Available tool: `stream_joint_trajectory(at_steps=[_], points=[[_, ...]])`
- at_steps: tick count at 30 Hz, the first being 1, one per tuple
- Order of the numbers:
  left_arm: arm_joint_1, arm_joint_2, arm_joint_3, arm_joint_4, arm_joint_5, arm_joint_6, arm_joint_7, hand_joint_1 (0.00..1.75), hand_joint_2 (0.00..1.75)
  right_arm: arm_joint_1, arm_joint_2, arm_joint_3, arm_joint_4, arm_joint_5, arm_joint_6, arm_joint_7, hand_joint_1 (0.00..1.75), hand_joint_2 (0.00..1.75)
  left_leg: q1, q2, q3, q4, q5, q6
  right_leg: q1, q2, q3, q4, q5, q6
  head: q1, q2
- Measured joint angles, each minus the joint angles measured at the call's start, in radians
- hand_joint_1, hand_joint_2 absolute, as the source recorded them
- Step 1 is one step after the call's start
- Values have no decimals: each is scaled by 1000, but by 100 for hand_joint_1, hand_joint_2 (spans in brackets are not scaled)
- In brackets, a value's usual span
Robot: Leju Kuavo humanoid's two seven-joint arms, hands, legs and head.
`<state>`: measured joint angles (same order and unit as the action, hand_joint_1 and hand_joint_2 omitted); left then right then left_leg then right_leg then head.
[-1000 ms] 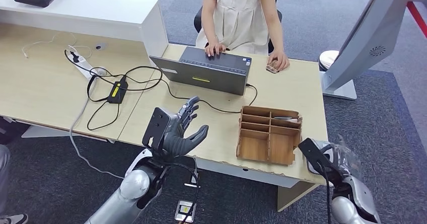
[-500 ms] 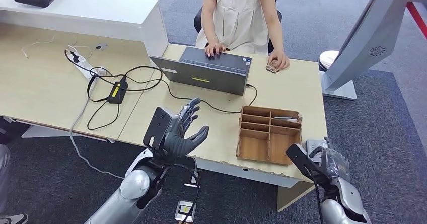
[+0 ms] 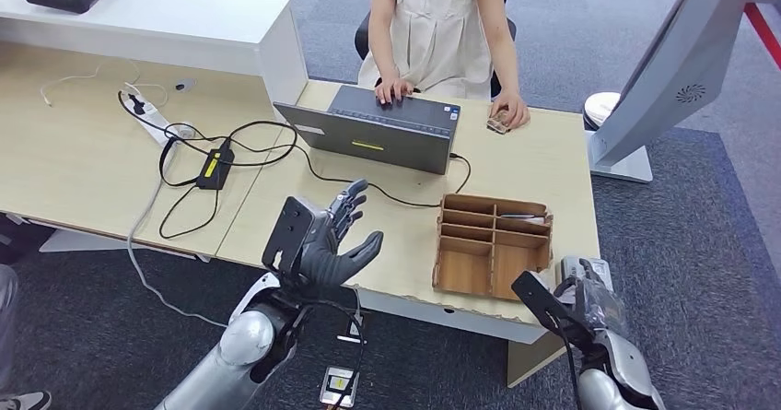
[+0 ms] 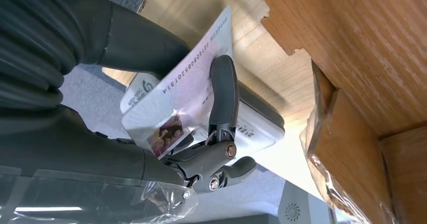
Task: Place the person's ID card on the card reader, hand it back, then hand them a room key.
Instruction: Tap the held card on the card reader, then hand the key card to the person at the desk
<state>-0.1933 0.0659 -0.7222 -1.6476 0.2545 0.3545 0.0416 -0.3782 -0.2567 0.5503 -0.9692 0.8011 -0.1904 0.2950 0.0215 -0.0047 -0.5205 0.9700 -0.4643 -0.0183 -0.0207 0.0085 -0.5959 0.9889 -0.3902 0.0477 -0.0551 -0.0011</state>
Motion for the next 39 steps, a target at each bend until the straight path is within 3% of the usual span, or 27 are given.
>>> stream_joint_trajectory(at_steps=[12, 28, 39], points=[[-3, -9, -1, 8, -14, -29, -19, 0, 175, -55, -24, -42, -119, -70, -12, 4, 175, 175, 0, 0, 0, 0, 0, 0, 0, 0, 0, 0, 1, 0, 0, 0], [-30, -33, -6, 39, -2, -48, -45, 0, 175, -156, -65, -105, -235, -118, -44, -57, 175, 175, 0, 0, 0, 0, 0, 0, 0, 0, 0, 0, 1, 0, 0, 0], [-85, -64, -36, 90, 17, -132, -62, 0, 175, -378, -12, -75, -175, -69, -45, -133, 175, 175, 0, 0, -1, 0, 1, 0, -1, 0, 0, 1, 1, 1, 0, 0]])
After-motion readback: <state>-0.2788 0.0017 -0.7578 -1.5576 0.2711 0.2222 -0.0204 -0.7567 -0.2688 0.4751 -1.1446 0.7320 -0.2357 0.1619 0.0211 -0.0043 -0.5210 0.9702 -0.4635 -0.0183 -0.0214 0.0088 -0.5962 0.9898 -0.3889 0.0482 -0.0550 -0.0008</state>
